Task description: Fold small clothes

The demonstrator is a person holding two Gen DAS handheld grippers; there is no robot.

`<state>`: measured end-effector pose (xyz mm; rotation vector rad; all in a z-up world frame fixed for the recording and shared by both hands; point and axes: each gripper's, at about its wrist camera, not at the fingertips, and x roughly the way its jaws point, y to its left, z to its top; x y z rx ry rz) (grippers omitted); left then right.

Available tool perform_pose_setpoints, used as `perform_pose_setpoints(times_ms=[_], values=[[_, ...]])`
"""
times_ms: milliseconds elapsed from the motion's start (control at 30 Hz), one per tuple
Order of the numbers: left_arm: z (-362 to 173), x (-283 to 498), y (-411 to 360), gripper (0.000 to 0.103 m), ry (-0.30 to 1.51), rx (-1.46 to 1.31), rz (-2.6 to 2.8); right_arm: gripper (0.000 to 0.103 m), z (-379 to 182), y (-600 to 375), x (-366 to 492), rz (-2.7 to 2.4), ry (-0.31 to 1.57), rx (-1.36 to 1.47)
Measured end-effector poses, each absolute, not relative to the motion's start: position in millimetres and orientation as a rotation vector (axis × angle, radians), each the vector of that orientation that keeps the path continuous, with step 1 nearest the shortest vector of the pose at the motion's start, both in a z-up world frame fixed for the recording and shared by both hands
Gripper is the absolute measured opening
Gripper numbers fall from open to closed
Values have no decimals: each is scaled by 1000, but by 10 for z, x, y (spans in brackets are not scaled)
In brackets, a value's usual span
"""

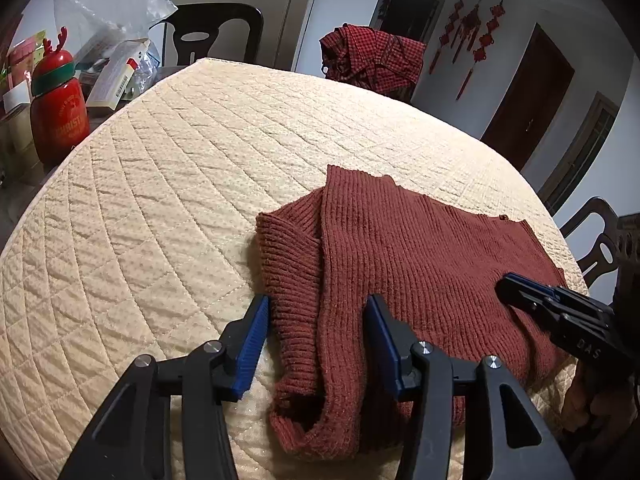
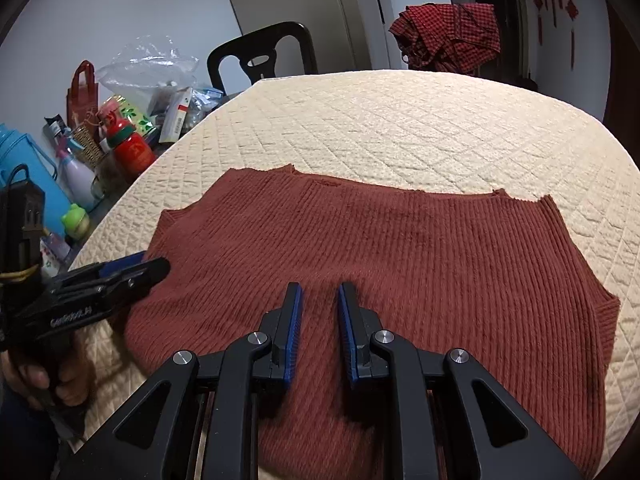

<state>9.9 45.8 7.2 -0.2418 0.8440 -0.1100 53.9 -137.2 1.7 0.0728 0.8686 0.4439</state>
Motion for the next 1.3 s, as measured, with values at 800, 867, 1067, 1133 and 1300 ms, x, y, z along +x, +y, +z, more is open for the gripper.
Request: perform_pose_setpoints(times_ms=[800, 867, 1067, 1133, 1300], values=[[60, 379, 561, 58, 839, -286, -162, 19, 80, -1273, 270, 501, 860, 77], [58, 379, 574, 58, 835, -302, -163, 19, 22, -1252, 260, 502, 854, 72], [44, 276, 638, 52, 827, -382, -193, 18, -3, -1276, 303, 510, 863, 99], [38, 202, 637, 52, 830, -396, -206, 18, -3, -1287, 294, 511, 863, 102], [10, 39, 680, 52, 840, -464, -235, 18, -6, -1297, 300, 516, 863, 112]])
